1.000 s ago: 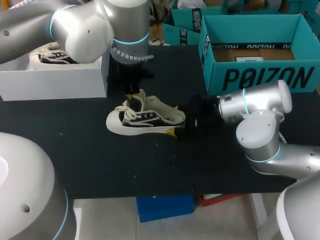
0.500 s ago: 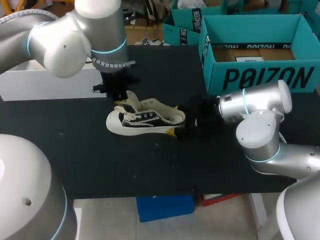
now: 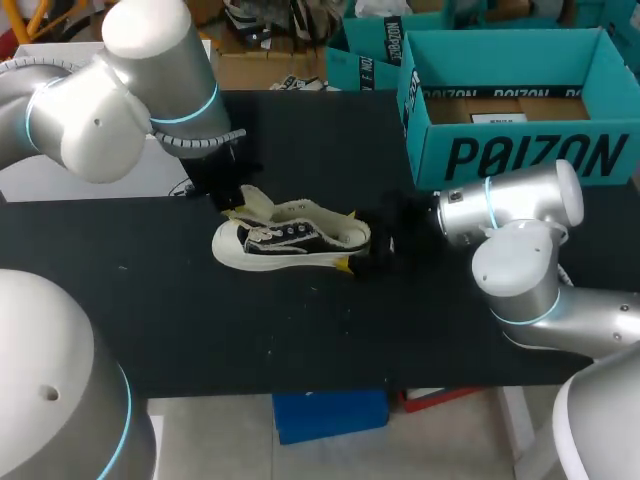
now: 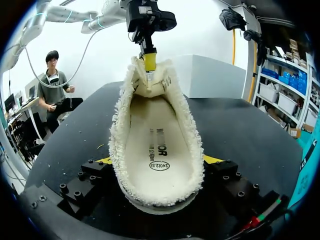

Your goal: Take the shoe out of the shoebox, open the shoe tongue, remove and reinsert the insole, then place the shoe into the shoebox

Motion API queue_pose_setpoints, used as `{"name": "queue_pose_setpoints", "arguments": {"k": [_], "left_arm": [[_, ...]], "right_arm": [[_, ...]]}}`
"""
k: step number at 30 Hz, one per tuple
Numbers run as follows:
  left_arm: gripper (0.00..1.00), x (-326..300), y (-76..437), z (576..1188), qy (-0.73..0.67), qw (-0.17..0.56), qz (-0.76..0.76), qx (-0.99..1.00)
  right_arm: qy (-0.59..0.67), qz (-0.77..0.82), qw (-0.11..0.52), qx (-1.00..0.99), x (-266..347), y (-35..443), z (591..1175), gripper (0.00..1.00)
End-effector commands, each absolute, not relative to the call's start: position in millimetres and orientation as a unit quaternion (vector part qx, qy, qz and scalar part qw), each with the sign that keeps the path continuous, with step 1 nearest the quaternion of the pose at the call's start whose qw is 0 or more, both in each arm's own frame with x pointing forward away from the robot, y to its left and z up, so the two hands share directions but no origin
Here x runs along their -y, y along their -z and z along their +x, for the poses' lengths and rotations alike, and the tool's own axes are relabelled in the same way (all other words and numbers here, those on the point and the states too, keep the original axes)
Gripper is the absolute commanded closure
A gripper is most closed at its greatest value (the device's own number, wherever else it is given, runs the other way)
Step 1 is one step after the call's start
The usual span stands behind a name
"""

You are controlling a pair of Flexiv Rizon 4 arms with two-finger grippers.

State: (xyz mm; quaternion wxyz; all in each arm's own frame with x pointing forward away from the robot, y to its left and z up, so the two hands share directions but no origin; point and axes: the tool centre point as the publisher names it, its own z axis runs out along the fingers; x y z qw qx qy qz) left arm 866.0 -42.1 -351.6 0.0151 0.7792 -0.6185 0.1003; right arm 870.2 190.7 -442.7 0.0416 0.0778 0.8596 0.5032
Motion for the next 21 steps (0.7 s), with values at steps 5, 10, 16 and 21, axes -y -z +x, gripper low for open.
{"name": "queue_pose_setpoints", "arguments": {"k": [5,10,16,21], "left_arm": [[0.15,43,346,869,-0.118,0.029,0.769,0.628],[0.00,50,331,872,-0.122,0.022,0.732,0.669],[0.00,61,298,873,-0.135,0.052,0.580,0.802],[0.00,74,279,874,-0.136,0.092,0.397,0.903]], "right_arm": [[-0.503,0.079,0.042,-0.860,-191,446,871,1.00],[-0.503,0.079,0.042,-0.860,-191,446,871,1.00],[-0.503,0.079,0.042,-0.860,-191,446,871,1.00],[-0.503,0.079,0.042,-0.860,-191,446,871,1.00]]}}
